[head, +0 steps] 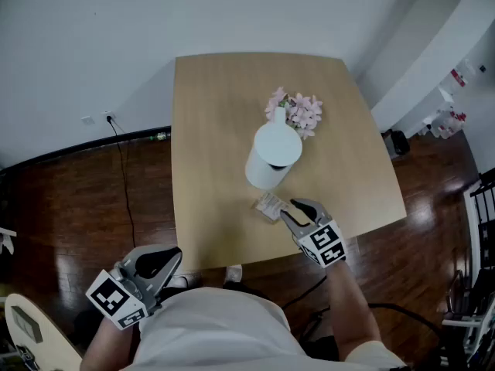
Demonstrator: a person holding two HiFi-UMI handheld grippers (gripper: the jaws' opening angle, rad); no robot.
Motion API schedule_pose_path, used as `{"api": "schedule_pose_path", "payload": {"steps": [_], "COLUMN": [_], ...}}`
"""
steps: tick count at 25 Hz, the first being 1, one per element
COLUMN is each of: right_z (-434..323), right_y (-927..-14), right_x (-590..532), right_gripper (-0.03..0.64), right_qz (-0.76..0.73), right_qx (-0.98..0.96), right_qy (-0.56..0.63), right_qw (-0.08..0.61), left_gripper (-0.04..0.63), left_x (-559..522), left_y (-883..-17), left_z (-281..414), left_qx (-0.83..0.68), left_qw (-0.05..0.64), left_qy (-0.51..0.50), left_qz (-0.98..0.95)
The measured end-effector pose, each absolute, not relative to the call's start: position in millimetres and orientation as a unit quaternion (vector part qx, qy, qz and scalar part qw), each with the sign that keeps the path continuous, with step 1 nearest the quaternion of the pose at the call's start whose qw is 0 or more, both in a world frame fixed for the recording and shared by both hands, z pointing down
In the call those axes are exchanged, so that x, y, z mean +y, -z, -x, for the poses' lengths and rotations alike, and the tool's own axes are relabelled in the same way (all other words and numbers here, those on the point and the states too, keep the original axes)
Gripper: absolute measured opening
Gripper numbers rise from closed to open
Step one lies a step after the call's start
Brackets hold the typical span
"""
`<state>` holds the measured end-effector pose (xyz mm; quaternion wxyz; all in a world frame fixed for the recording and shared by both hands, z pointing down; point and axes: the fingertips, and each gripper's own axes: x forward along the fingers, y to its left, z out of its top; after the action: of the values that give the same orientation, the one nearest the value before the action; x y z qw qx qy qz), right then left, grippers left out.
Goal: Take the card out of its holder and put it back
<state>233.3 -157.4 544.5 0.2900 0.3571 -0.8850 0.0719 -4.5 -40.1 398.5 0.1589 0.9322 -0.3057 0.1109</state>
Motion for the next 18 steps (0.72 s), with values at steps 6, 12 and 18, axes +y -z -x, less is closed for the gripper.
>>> {"api": "schedule_pose_path", "payload": {"steps": [6, 12, 18], "right_z": [-238.8, -230.7, -225.6], "right_y": [-579.6, -597.8, -600.3], "right_x": [-179.7, -183.9, -184.5], "right_gripper": [0.15, 0.133, 0.041], "right_qz": [-0.325, -0.297, -0.29], "right_qx": [-0.889, -0.897, -0.901], "right_qy": [-0.101, -0.13, -0.133], "right_qw": [0.305, 0.299, 0.294], "left_gripper": [0.003, 0.002, 0.003], "left_x": [-49.1, -56.8, -60.0], "left_y": [-402.7, -407.7, -409.7], "left_z": [0.0, 1.8, 0.4], "left_qx": [-0.328, -0.345, -0.343], "left_qw": [0.166, 0.177, 0.181], "left_qy": [-0.112, -0.115, -0.119], "left_qz": [-0.923, -0.915, -0.914]}}
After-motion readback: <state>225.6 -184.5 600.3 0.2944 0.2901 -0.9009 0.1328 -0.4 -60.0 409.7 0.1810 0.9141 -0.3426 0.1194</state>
